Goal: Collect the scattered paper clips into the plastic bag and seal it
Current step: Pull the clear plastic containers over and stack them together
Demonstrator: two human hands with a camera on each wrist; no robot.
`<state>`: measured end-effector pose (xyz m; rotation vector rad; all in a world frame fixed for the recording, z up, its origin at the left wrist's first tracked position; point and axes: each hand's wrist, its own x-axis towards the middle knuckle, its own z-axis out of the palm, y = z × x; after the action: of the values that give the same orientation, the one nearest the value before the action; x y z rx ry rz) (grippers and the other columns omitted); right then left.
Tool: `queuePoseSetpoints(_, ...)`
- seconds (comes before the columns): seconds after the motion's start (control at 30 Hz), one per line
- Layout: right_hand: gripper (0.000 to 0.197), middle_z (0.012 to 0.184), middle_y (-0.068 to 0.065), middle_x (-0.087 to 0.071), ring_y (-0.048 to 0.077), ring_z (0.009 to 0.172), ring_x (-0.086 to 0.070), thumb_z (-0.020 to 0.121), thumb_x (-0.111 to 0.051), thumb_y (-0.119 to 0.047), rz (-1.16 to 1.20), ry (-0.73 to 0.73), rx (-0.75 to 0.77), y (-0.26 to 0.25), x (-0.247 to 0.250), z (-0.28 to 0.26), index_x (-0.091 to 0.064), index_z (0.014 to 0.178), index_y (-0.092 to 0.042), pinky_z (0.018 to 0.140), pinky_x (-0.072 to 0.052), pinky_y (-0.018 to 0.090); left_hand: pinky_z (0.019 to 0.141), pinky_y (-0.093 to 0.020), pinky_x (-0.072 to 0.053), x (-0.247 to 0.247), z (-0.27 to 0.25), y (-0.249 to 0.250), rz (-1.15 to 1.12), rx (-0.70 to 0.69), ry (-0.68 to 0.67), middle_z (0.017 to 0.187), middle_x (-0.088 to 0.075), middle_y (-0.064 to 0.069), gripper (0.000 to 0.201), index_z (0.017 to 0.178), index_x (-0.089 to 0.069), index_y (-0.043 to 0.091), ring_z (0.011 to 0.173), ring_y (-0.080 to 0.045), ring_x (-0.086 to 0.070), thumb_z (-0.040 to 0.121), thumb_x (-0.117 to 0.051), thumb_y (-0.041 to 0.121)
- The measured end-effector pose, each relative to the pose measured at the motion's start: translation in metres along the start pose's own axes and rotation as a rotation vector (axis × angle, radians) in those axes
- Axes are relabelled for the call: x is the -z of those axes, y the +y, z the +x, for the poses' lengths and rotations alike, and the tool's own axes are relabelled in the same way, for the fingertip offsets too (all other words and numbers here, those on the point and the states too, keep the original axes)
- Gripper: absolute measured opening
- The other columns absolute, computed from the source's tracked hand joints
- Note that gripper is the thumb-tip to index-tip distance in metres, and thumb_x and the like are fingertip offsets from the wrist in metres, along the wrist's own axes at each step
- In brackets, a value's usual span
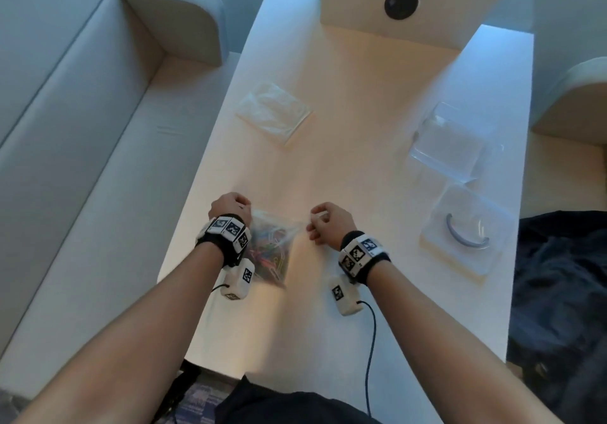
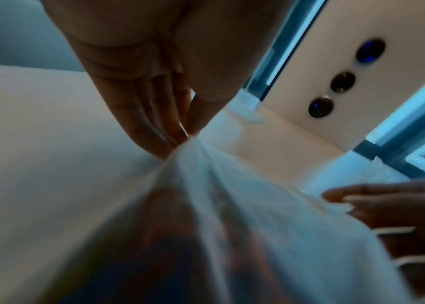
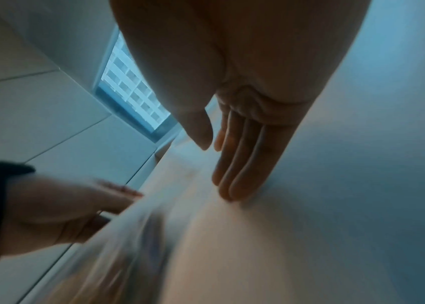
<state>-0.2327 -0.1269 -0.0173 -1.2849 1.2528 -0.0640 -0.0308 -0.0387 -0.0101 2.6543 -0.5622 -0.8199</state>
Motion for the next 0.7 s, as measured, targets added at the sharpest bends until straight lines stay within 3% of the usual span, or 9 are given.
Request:
queuePoseSetpoints(0.1,0.009,0.086,0.001,-0.068,0.018,0.075,-0.065,0.085,-0.062,-0.015,-0.263,0.370,0.232,-0.014,0.073,0.018,-0.064,0.093,-0.018,0.076,-0.057,0.036,0.085,-0.035,-0.049,0.002,0.029,0.023,0.094,-0.133,0.026,0.105,-0.069,-0.011,0.022,0.110,-0.063,0.020,0.102,-0.033,-0.063,0.087,-0.062,0.022)
queuePoseSetpoints(0.17,0.020,0.103,0.005,-0.061,0.023,0.093,-0.059,0.080,-0.065,-0.014,-0.439,0.655,0.315,-0.021,0.131,0.026,-0.063,0.100,-0.018,0.086,-0.052,0.037,0.093,-0.040,-0.047,0.000,0.048,0.043,0.146,-0.313,0.045,0.117,-0.060,-0.014,0.031,0.118,-0.060,0.018,0.110,-0.034,-0.057,0.087,-0.063,0.021)
queuePoseSetpoints(0.27,0.043,0.135,0.016,-0.041,0.035,0.125,-0.039,0.076,-0.067,-0.018,-0.676,0.928,0.098,-0.016,0.205,0.039,-0.057,0.118,-0.020,0.104,-0.038,0.047,0.105,-0.043,-0.039,-0.008,0.069,0.072,0.199,-0.572,0.058,0.141,-0.043,-0.014,0.054,0.136,-0.049,0.023,0.127,-0.035,-0.043,0.085,-0.068,0.024)
queuePoseSetpoints(0.37,0.042,0.146,0.023,-0.029,0.041,0.136,-0.026,0.087,-0.055,-0.023,-0.639,0.925,-0.120,0.000,0.252,0.057,-0.055,0.129,-0.020,0.113,-0.026,0.052,0.115,-0.047,-0.026,-0.018,0.084,0.097,0.305,-0.742,0.000,0.160,-0.021,-0.013,0.069,0.148,-0.035,0.034,0.144,-0.034,-0.023,0.087,-0.067,0.036)
queuePoseSetpoints(0.47,0.039,0.146,0.019,-0.031,0.041,0.130,-0.036,0.094,-0.050,-0.029,-0.669,0.806,-0.184,0.009,0.264,0.069,-0.058,0.130,-0.016,0.111,-0.030,0.051,0.118,-0.046,-0.020,-0.029,0.095,0.108,0.430,-0.804,-0.045,0.162,-0.016,-0.016,0.048,0.136,-0.054,0.036,0.148,-0.038,-0.017,0.089,-0.063,0.041)
queuePoseSetpoints(0.57,0.043,0.154,0.014,-0.024,0.039,0.130,-0.038,0.094,-0.055,-0.030,-0.726,0.764,-0.117,0.004,0.253,0.073,-0.055,0.130,-0.006,0.109,-0.033,0.046,0.118,-0.039,-0.021,-0.031,0.095,0.111,0.381,-0.758,-0.098,0.156,-0.031,-0.017,0.049,0.137,-0.055,0.020,0.143,-0.035,-0.028,0.090,-0.065,0.027)
queuePoseSetpoints(0.63,0.046,0.155,0.015,-0.023,0.039,0.132,-0.038,0.094,-0.056,-0.030,-0.745,0.711,-0.040,-0.004,0.239,0.074,-0.053,0.132,-0.004,0.111,-0.033,0.044,0.110,-0.036,-0.033,-0.027,0.094,0.115,0.294,-0.735,-0.034,0.141,-0.050,-0.018,0.041,0.126,-0.061,0.004,0.129,-0.035,-0.046,0.086,-0.067,0.014)
queuePoseSetpoints(0.7,0.048,0.155,0.015,-0.022,0.038,0.133,-0.038,0.093,-0.058,-0.031,-0.759,0.651,0.024,-0.010,0.221,0.072,-0.051,0.133,-0.004,0.112,-0.032,0.043,0.101,-0.035,-0.042,-0.023,0.092,0.116,0.246,-0.678,0.043,0.126,-0.062,-0.014,0.031,0.115,-0.067,0.002,0.114,-0.033,-0.058,0.084,-0.066,0.009)
